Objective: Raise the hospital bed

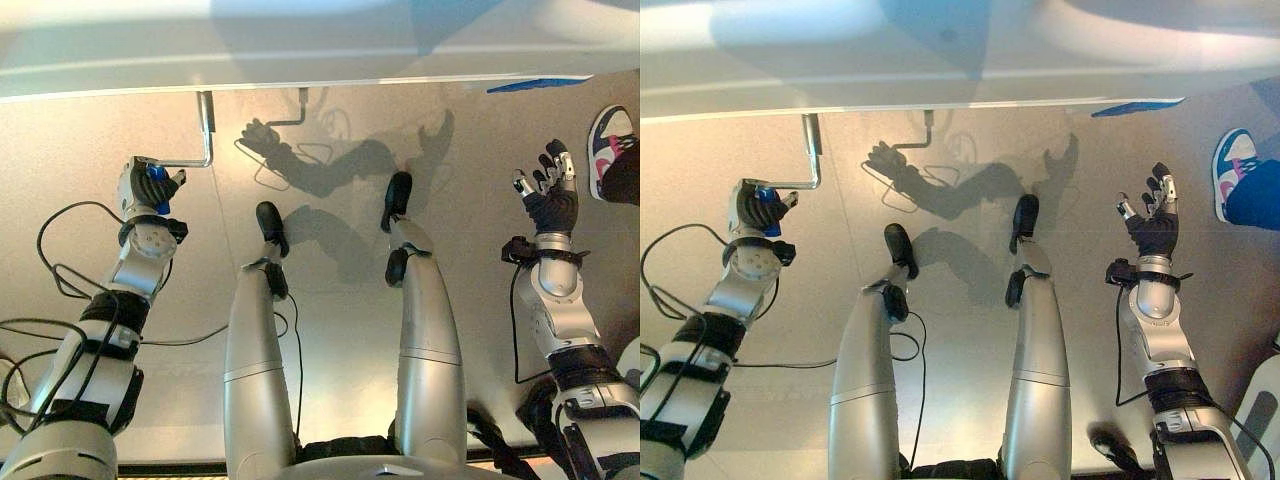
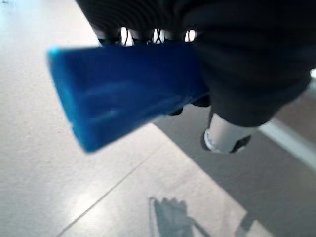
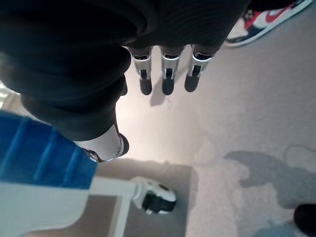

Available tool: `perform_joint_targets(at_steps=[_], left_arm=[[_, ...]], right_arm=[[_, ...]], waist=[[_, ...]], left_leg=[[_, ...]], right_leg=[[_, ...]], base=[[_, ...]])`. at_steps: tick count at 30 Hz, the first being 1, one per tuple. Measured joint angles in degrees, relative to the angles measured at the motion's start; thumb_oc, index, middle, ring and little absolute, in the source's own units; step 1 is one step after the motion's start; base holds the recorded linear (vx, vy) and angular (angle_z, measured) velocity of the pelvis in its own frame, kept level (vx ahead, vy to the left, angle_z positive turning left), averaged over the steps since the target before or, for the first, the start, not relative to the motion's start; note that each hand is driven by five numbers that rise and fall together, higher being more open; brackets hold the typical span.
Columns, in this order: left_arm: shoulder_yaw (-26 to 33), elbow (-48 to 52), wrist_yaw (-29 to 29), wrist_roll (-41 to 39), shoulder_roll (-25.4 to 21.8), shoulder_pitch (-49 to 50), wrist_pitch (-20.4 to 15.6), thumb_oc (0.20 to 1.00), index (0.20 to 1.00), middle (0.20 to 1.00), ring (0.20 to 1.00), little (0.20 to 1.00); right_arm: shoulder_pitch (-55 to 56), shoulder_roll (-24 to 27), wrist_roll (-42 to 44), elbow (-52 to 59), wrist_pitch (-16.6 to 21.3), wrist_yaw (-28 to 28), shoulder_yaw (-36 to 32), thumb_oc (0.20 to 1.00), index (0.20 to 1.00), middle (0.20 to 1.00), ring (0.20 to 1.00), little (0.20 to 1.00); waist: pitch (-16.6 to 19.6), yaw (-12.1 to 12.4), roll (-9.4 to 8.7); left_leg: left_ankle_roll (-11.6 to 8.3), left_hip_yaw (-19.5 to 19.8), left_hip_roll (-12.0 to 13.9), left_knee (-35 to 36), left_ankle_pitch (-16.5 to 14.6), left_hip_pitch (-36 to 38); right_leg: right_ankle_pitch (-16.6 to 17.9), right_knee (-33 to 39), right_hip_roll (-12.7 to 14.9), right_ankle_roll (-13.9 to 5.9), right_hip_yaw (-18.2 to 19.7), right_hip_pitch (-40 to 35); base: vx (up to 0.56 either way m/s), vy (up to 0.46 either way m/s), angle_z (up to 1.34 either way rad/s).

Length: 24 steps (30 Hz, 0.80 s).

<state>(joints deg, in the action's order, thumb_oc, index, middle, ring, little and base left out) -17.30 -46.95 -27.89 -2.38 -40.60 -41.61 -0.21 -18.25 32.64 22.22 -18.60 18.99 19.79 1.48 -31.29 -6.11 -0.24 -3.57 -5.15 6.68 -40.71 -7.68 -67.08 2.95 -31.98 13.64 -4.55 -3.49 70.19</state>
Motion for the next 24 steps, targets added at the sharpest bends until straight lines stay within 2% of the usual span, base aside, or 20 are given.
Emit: perform_joint_targets(at_steps=[9,15,21,24], left_arm=[[-3.9,-6.8,0.9,1.7,2.0,-7.5,2.6,0.200,0.200,0.200,0.200,0.200],[-4.0,-8.8,2.0,1.4,6.9,-9.6,3.2,0.200,0.200,0.200,0.200,0.200],[-4.8,-8.9,3.2,-5.4,16.5,-12.3,2.7,0.200,0.200,0.200,0.200,0.200],[-4.9,-9.9,3.1,-8.7,18.5,-13.6,2.1,0.200,0.200,0.200,0.200,0.200]], right_arm=[[-0.1,-0.1,1.7,-0.2,0.4,-0.5,2.9,1.000,1.000,1.000,1.000,1.000],[-0.2,-1.0,2.3,-0.3,0.4,-0.6,4.0,1.000,1.000,1.000,1.000,1.000],[-0.6,-2.2,3.3,-0.5,0.3,-0.5,4.2,1.000,1.000,1.000,1.000,1.000],[-0.9,-2.6,3.3,-0.6,0.3,-0.4,5.2,1.000,1.000,1.000,1.000,1.000]], waist=[[0.0,-1.5,-0.83],[0.1,-2.7,-2.57],[0.1,-2.8,-2.95],[0.1,-2.7,-3.12]], left_leg=[[-0.35,1.0,0.7,-1.9,-0.6,-2.1],[-0.38,1.4,1.0,-2.8,-0.9,-3.0],[-0.27,1.4,0.6,-2.9,-0.8,-2.9],[-0.23,1.4,0.5,-2.7,-0.8,-2.8]], right_leg=[[0.1,-1.2,-0.9,0.07,-0.2,1.6],[-0.1,-2.0,-1.1,0.19,-0.1,2.1],[0.0,-1.9,-0.8,0.06,-0.2,2.0],[0.0,-1.7,-0.7,0.00,-0.1,2.0]], base=[[0.01,-0.054,-0.04],[0.00,-0.027,-0.01],[0.00,0.000,0.00],[0.00,0.000,0.00]])
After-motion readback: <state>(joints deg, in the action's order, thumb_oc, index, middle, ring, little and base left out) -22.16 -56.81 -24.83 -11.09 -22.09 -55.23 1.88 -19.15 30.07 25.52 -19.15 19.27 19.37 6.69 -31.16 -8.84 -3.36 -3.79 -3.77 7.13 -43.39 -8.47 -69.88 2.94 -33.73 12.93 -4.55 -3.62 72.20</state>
